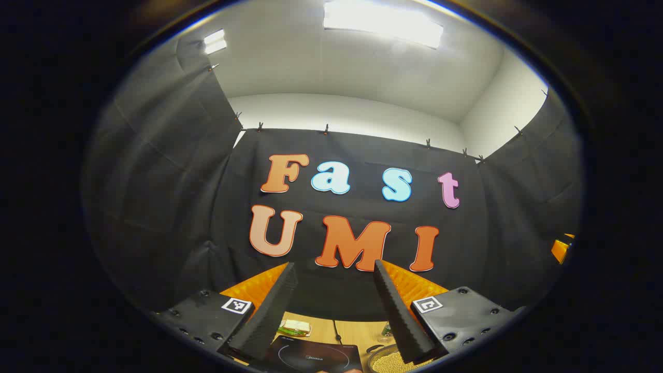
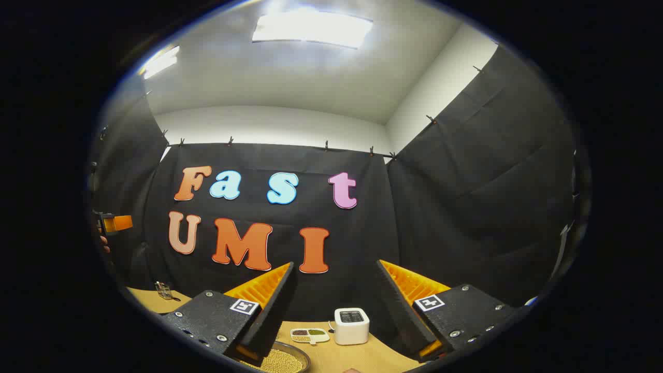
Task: First push the handle of the pot to place it horizontally, then grasp the pot with both hands and set it on the induction cooktop.
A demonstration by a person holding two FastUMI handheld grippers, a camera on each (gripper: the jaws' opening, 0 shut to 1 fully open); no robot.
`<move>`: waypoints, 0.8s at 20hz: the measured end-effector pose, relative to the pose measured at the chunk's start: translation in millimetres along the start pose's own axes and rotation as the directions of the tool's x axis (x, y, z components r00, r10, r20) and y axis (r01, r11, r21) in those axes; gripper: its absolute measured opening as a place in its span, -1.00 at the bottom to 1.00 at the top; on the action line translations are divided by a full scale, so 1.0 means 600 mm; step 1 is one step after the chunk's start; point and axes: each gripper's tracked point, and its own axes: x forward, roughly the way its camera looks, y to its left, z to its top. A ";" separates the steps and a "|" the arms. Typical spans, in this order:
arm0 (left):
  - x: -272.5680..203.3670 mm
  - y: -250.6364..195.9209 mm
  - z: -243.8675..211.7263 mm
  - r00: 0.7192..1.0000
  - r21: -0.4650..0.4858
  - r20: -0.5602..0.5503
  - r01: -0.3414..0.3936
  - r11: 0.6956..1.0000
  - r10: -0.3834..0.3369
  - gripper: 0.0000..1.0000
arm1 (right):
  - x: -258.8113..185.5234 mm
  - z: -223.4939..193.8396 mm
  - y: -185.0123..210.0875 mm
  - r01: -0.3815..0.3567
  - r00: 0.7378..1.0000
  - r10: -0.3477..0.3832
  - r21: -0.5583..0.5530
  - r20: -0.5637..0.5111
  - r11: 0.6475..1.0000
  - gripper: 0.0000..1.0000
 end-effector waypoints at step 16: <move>0.045 -0.039 -0.059 0.992 0.090 -0.090 0.091 0.992 -0.083 0.94 | 0.029 -0.063 0.074 -0.105 0.988 0.098 -0.049 -0.118 0.993 0.88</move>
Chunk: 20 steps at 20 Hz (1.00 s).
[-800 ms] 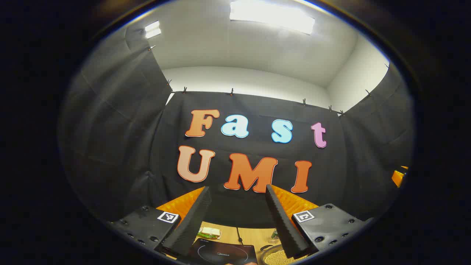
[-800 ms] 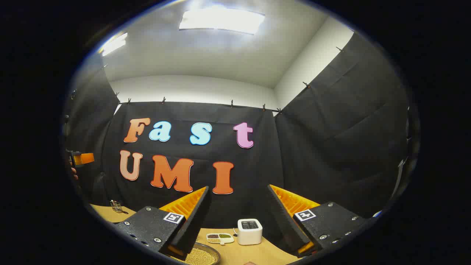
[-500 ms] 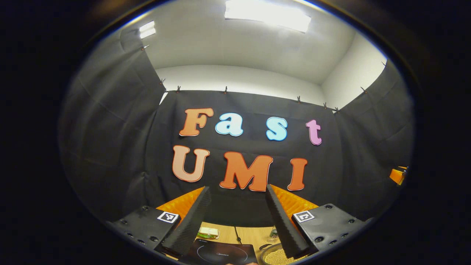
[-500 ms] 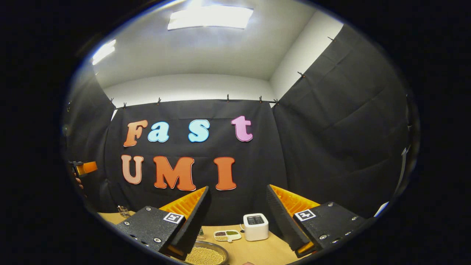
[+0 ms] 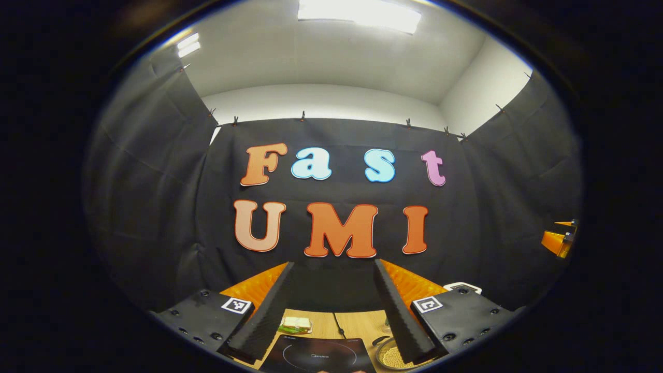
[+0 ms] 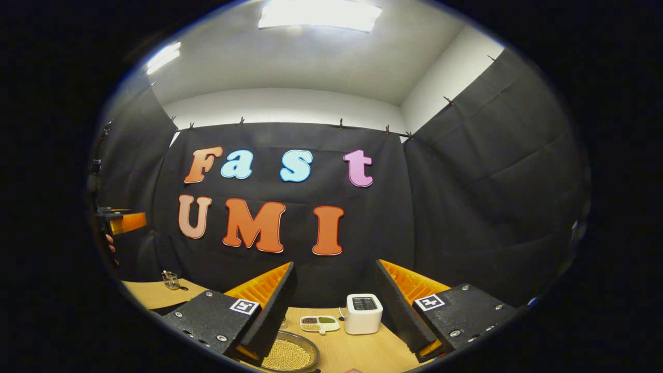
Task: First push the handle of the pot to place it horizontally, then grasp the pot with both hands and set it on the induction cooktop.
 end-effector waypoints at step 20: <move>0.015 0.023 -0.032 1.000 0.032 -0.013 -0.012 0.999 0.013 0.93 | -0.054 -0.219 0.116 -0.245 0.880 0.283 0.144 -0.381 0.959 0.51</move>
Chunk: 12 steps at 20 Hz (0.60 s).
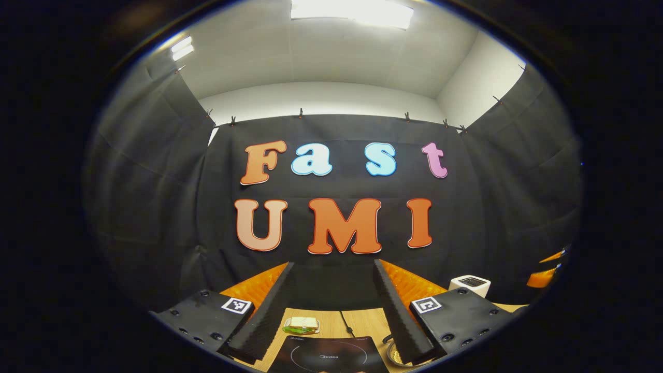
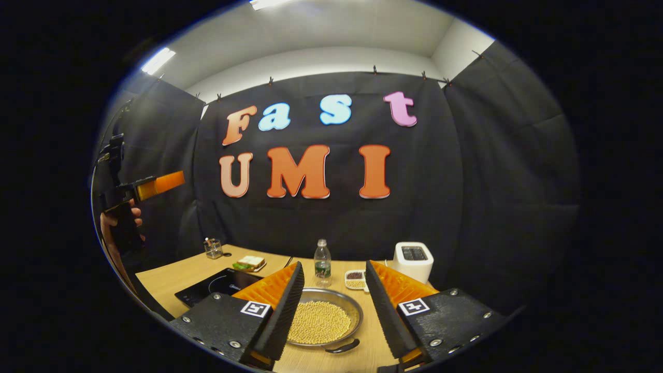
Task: First push the handle of the pot to place it horizontally, then grasp the pot with both hands and set it on the induction cooktop.
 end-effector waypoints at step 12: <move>0.040 0.024 -0.073 0.997 -0.044 -0.083 0.000 0.999 -0.004 0.93 | 0.017 -0.276 0.058 0.037 0.778 0.133 0.256 -0.614 0.966 -0.87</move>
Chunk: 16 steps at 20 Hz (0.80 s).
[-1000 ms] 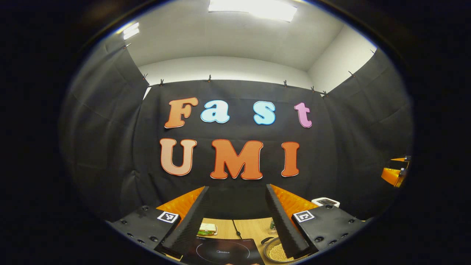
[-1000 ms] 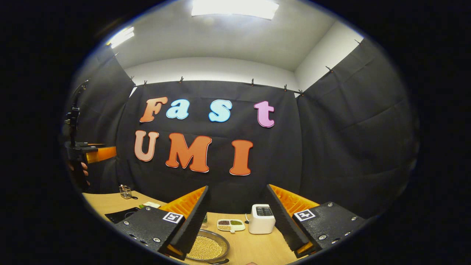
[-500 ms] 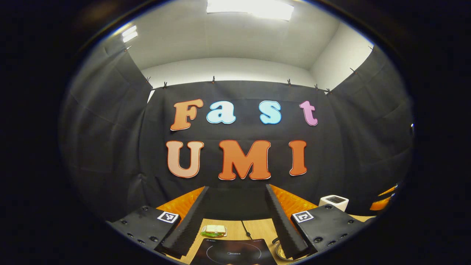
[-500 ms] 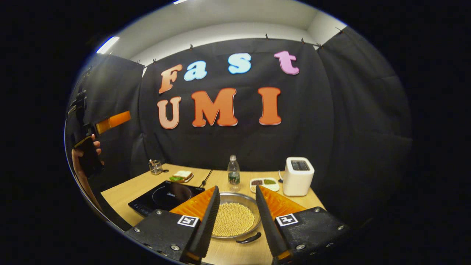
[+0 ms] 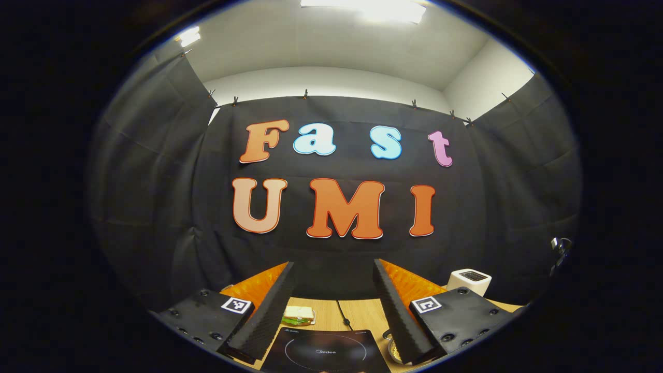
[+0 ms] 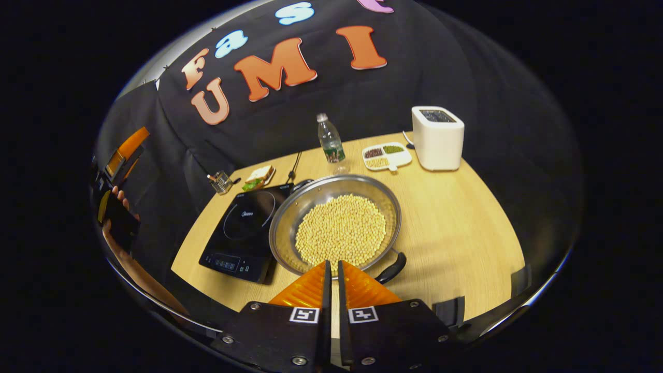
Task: First push the handle of the pot to place it horizontally, then grasp the pot with both hands and set it on the induction cooktop.
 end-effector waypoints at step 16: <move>0.020 0.041 -0.072 0.998 0.028 -0.067 -0.016 0.999 0.018 0.93 | 0.088 -0.107 -0.046 0.132 0.930 -0.071 0.149 -0.360 0.980 -1.00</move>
